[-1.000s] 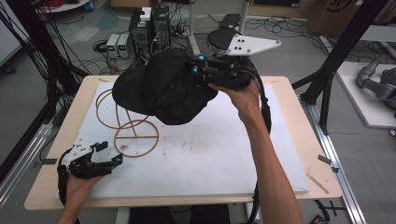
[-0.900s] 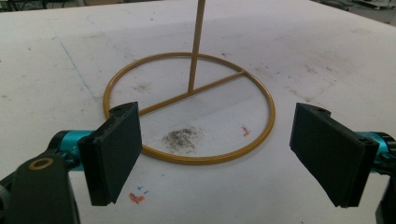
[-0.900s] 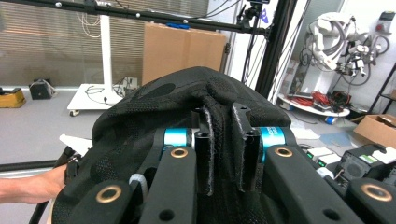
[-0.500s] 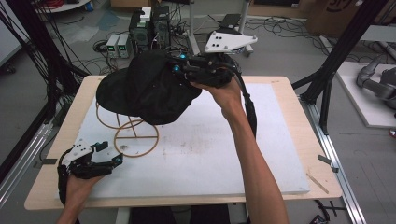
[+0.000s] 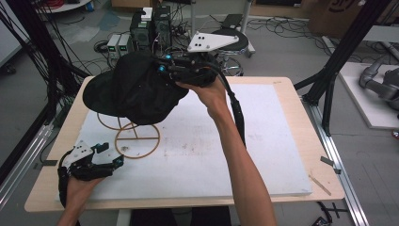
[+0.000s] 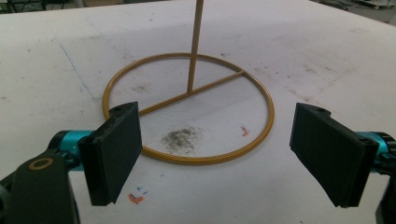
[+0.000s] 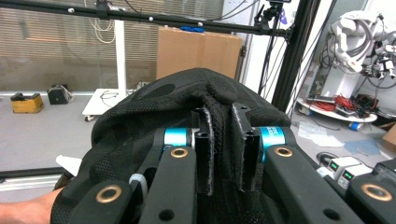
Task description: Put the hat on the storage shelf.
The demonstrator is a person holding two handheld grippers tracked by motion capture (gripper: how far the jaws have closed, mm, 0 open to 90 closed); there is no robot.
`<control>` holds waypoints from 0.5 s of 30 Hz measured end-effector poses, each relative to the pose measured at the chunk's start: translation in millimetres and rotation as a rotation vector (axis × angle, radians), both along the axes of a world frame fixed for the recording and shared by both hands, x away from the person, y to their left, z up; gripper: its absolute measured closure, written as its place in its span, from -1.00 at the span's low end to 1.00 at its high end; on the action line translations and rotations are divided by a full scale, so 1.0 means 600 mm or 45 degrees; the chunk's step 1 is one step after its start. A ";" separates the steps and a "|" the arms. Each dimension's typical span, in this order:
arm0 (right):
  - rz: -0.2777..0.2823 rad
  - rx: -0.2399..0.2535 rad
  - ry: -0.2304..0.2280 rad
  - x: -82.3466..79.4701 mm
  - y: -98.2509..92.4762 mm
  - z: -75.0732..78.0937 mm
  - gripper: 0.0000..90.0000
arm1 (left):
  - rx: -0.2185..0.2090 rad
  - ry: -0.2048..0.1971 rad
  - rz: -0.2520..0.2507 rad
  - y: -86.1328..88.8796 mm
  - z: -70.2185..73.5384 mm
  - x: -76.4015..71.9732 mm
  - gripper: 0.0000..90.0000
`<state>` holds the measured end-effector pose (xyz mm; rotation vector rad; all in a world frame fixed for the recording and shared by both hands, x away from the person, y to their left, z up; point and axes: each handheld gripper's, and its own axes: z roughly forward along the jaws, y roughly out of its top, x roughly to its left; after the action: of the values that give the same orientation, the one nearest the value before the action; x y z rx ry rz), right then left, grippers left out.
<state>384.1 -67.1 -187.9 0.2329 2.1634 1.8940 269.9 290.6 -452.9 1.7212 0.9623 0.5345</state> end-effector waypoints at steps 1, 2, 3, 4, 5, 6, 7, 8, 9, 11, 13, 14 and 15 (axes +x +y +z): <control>0.003 -0.001 0.000 0.001 0.002 -0.001 0.83 | 0.003 0.000 -0.002 0.000 0.000 0.000 -0.63; 0.007 0.002 0.002 0.002 0.007 -0.002 0.82 | -0.002 0.002 -0.002 0.000 0.000 -0.001 -0.63; 0.010 -0.001 0.001 0.003 0.011 -0.003 0.82 | -0.002 0.002 -0.002 0.000 0.000 -0.001 -0.63; 0.011 -0.002 0.003 0.003 0.013 -0.004 0.82 | 0.000 0.003 -0.003 0.000 0.000 -0.001 -0.63; 0.015 0.000 0.004 0.004 0.016 -0.005 0.82 | -0.003 0.004 -0.004 0.000 0.000 0.000 -0.63; 0.017 -0.002 0.009 0.005 0.019 -0.006 0.82 | -0.003 0.004 -0.004 0.000 0.000 0.000 -0.63; 0.021 -0.002 0.008 0.006 0.022 -0.007 0.82 | 0.002 0.001 -0.003 0.000 0.000 0.000 -0.63; 0.024 -0.003 0.008 0.007 0.024 -0.008 0.82 | 0.001 0.000 -0.004 0.000 0.000 0.000 -0.63; 0.027 -0.003 0.013 0.008 0.026 -0.009 0.82 | 0.001 -0.001 -0.004 0.000 0.000 0.000 -0.63; 0.029 -0.007 0.016 0.008 0.031 -0.010 0.82 | 0.000 -0.001 -0.004 0.000 0.000 -0.001 -0.63; 0.034 -0.009 0.016 0.009 0.035 -0.011 0.82 | -0.001 -0.001 -0.005 0.000 0.000 -0.001 -0.63; 0.035 -0.008 0.018 0.010 0.037 -0.012 0.82 | 0.000 -0.002 -0.005 -0.001 0.000 -0.001 -0.63; 0.038 -0.009 0.019 0.011 0.039 -0.013 0.82 | 0.001 -0.003 -0.005 -0.001 0.000 -0.001 -0.63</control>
<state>390.6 -43.9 -195.5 0.2158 2.1949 1.9059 269.4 290.2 -452.8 1.7228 0.9572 0.5341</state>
